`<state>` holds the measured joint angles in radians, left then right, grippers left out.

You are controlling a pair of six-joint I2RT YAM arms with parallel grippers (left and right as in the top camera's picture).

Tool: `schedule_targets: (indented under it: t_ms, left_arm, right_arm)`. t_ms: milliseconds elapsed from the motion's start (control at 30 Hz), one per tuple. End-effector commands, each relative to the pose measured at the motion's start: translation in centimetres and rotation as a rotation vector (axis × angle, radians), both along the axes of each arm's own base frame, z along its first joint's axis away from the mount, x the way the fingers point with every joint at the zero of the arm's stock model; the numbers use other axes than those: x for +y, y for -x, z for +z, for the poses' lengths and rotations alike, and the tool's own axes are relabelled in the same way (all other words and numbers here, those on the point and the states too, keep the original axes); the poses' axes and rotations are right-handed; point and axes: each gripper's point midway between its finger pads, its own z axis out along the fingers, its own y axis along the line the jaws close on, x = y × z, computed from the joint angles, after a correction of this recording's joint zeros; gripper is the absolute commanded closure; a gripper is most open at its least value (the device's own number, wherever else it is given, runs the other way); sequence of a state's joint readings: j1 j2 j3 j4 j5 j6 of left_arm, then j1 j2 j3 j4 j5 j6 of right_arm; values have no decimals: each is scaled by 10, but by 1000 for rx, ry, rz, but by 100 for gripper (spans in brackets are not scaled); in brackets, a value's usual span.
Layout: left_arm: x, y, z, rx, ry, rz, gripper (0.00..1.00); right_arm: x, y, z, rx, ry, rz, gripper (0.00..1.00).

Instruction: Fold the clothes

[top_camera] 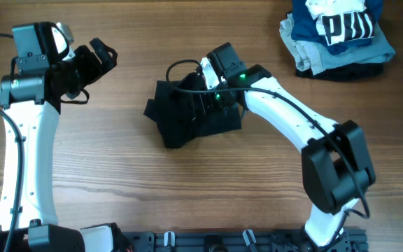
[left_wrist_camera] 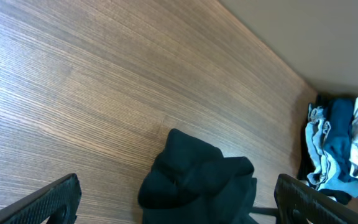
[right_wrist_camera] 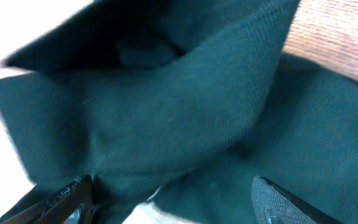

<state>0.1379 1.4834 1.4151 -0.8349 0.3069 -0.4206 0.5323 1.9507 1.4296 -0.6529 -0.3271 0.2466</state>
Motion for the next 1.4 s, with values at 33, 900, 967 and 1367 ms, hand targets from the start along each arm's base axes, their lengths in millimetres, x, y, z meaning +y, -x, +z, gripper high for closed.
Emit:
schedule_targets:
  t_ms: [33, 900, 967, 1367]
  left_arm:
    - [4, -1, -12, 29, -24, -5, 0]
    - [3, 5, -23, 83, -16, -5, 0]
    - [3, 6, -23, 84, -15, -5, 0]
    - [4, 5, -23, 83, -16, -5, 0]
  right_arm:
    - [-2, -12, -12, -20, 23, -31, 19]
    - [-1, -9, -25, 7, 23, -1, 96]
    - [-4, -5, -18, 39, 17, -8, 96]
    - [-75, -32, 77, -9, -17, -108, 96]
